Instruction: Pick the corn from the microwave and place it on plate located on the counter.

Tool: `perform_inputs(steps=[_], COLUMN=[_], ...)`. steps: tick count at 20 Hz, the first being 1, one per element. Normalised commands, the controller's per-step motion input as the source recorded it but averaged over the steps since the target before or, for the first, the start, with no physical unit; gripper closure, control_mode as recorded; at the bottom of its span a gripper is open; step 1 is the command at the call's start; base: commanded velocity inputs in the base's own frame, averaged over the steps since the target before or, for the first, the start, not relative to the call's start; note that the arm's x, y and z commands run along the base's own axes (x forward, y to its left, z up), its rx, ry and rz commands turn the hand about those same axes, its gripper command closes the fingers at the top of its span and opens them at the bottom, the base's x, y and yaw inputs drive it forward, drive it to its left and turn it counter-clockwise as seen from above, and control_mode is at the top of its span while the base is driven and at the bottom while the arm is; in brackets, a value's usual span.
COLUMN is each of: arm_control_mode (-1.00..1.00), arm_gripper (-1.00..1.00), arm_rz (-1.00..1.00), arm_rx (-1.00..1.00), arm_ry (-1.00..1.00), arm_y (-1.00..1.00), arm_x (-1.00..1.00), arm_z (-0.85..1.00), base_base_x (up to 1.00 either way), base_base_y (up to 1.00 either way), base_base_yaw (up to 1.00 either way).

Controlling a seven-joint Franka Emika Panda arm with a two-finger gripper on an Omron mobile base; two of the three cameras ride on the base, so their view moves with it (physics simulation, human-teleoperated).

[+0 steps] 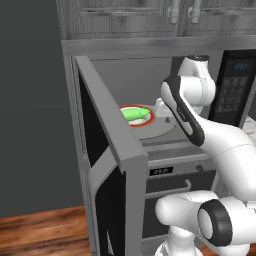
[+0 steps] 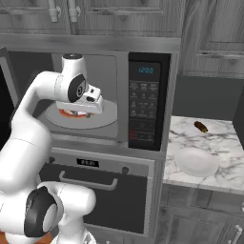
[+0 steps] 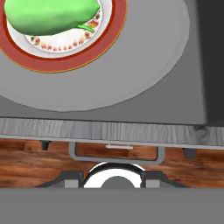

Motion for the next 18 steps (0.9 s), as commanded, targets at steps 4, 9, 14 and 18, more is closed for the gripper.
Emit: perform_inputs(steps=[4, 9, 14, 18], arm_control_mode=[-1.0, -1.0, -1.0, -1.0], arm_gripper=[-1.0, -1.0, -1.0, -1.0], arm_rz=[-0.01, -0.22, -0.38, -0.29], arm_rx=[0.0, -0.01, 0.0, 0.09], arm_ry=[0.0, 0.0, -0.04, -0.09], arm_y=[0.03, 0.68, 0.71, 0.22], arm_x=[-0.25, -0.08, 0.22, 0.65], arm_z=[-0.05, -0.05, 0.0, 0.0], base_base_x=[0.0, 0.0, 0.0, 0.0], base_base_y=[0.0, 0.0, 0.0, 0.0], base_base_yaw=[0.0, 0.0, 0.0, 0.0])
